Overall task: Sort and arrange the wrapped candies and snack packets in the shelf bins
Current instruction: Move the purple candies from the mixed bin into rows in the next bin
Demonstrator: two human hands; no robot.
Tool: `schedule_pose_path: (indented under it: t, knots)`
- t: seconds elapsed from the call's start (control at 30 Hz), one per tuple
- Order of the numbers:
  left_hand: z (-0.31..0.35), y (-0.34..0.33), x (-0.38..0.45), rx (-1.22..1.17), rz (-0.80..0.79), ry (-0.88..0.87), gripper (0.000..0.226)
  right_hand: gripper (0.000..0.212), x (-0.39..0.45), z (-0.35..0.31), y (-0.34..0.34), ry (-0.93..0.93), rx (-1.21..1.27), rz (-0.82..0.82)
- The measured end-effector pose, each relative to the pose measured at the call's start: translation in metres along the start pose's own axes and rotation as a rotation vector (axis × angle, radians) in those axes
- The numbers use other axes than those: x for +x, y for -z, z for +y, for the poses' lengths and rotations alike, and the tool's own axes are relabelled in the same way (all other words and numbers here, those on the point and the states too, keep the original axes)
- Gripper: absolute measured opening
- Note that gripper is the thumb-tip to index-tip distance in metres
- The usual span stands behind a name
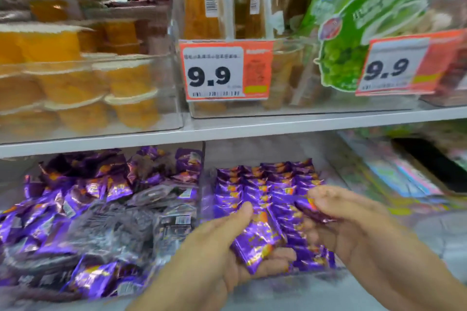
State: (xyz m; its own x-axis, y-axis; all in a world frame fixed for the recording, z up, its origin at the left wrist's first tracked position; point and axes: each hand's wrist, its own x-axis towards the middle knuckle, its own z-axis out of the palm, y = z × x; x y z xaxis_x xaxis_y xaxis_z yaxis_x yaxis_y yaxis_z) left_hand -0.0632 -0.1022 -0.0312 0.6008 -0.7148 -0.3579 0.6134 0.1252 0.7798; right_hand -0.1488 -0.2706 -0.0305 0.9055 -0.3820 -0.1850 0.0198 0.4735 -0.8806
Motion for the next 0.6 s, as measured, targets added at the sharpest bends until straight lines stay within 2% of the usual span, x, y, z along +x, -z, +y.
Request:
schedule_pose_path:
  t: [0.07, 0.17, 0.23, 0.3, 0.33, 0.5, 0.6]
  knots:
    - [-0.009, -0.006, 0.010, -0.026, 0.012, 0.056, 0.058, 0.075, -0.005, -0.001, 0.015, 0.024, -0.043, -0.060]
    - [-0.017, -0.013, 0.019, -0.004, 0.014, 0.097, 0.063, 0.037, -0.014, -0.005, 0.025, 0.117, -0.218, -0.193]
    - [-0.021, -0.020, 0.022, 0.027, -0.019, 0.083, 0.053, 0.017, -0.021, -0.004, 0.027, 0.238, -0.445, -0.198]
    - [-0.024, -0.024, 0.022, 0.109, -0.068, 0.029, 0.030, 0.023, -0.025, 0.001, 0.031, 0.301, -0.579, -0.153]
    - [-0.026, -0.025, 0.022, 0.149, -0.065, -0.006, 0.023, 0.026, -0.026, 0.001, 0.031, 0.295, -0.568, -0.119]
    - [-0.027, -0.023, 0.023, 0.169, -0.079, -0.066, 0.032, 0.068, -0.023, -0.007, 0.041, 0.194, -0.486, -0.056]
    - [-0.030, -0.022, 0.022, 0.137, -0.052, -0.046, 0.035, 0.058, -0.019, -0.008, 0.045, 0.180, -0.506, -0.054]
